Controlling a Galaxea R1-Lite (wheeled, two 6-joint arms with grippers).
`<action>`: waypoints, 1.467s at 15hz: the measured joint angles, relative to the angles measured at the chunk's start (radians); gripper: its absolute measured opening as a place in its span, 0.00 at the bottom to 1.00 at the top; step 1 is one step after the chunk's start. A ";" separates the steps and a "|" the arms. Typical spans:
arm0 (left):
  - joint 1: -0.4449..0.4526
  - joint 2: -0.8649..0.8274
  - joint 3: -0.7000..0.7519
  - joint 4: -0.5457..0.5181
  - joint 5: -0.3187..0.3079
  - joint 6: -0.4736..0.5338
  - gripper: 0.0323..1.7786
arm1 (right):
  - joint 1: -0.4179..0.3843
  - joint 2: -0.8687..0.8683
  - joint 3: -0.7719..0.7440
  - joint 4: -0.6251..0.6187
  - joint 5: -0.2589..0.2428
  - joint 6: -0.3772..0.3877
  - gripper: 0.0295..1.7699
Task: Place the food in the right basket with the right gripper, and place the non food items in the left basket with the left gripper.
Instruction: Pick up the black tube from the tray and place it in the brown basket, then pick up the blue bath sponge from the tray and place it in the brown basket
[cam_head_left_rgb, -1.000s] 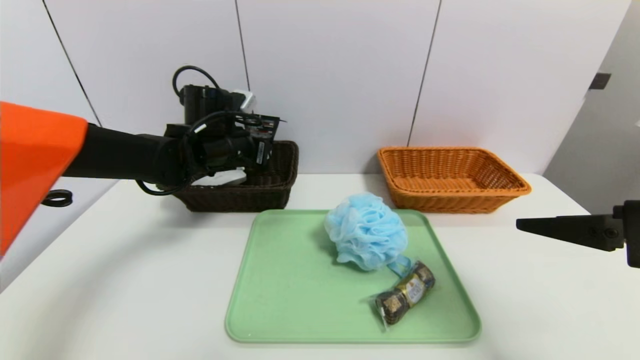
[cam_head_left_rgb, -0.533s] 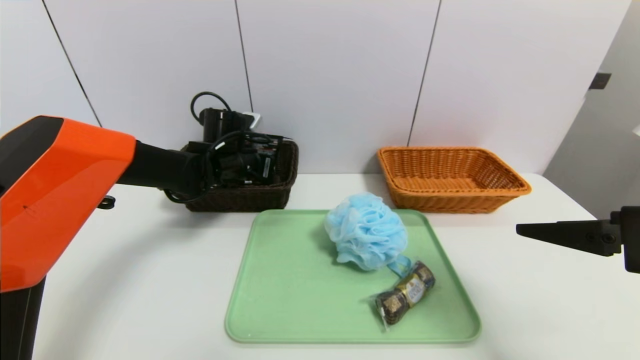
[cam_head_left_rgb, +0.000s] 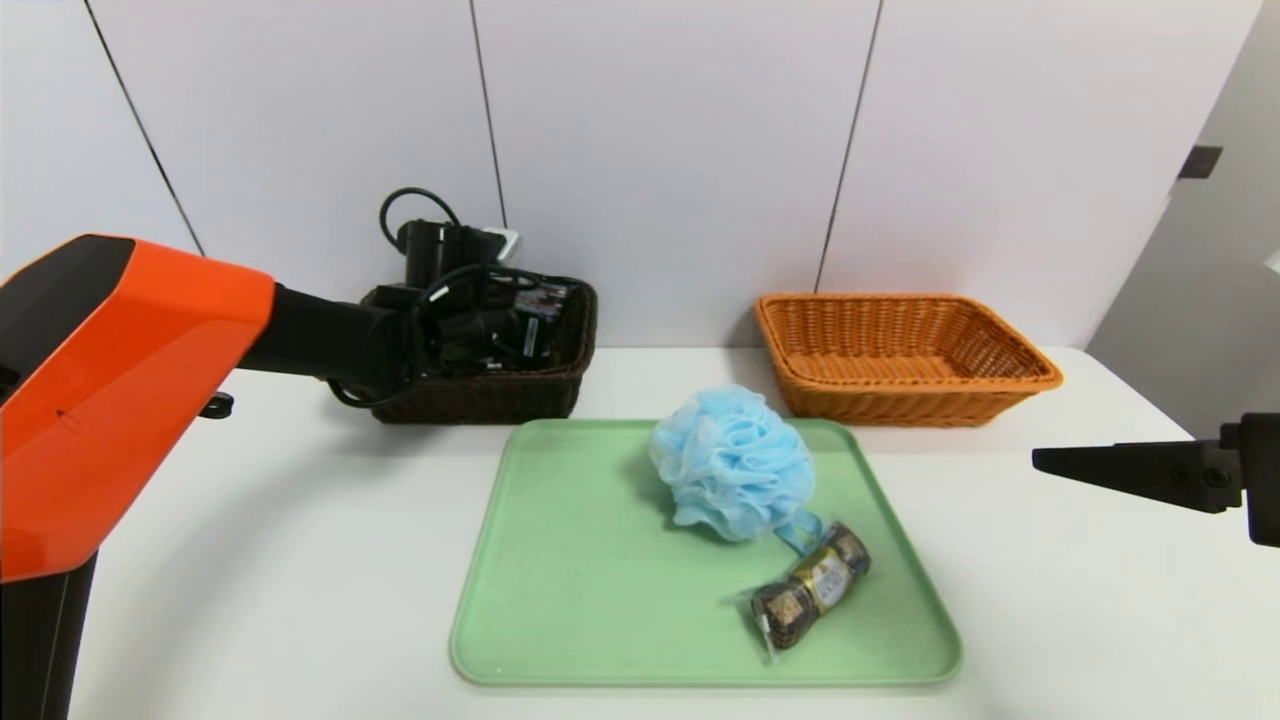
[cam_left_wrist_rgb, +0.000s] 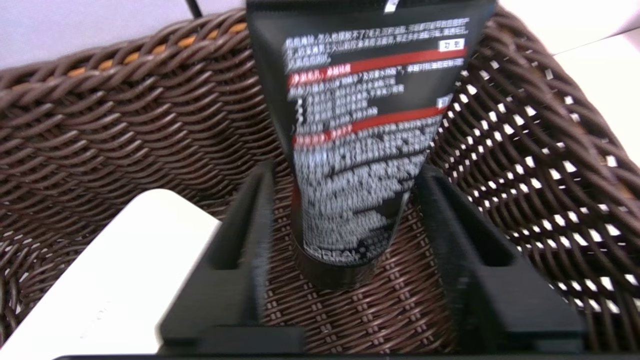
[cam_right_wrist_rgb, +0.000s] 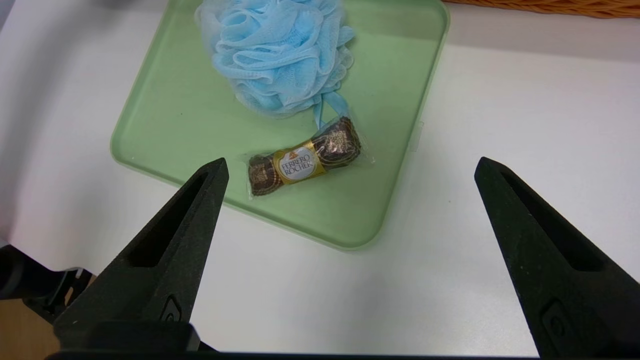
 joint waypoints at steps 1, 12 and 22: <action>0.002 -0.005 0.000 0.000 0.000 0.000 0.63 | 0.000 0.000 0.000 0.000 0.000 0.000 0.96; 0.055 -0.257 0.019 0.054 0.002 0.003 0.88 | 0.000 -0.018 0.010 0.000 -0.001 0.001 0.96; -0.063 -0.504 0.150 0.226 0.018 -0.036 0.93 | 0.000 -0.037 0.028 -0.001 0.002 0.002 0.96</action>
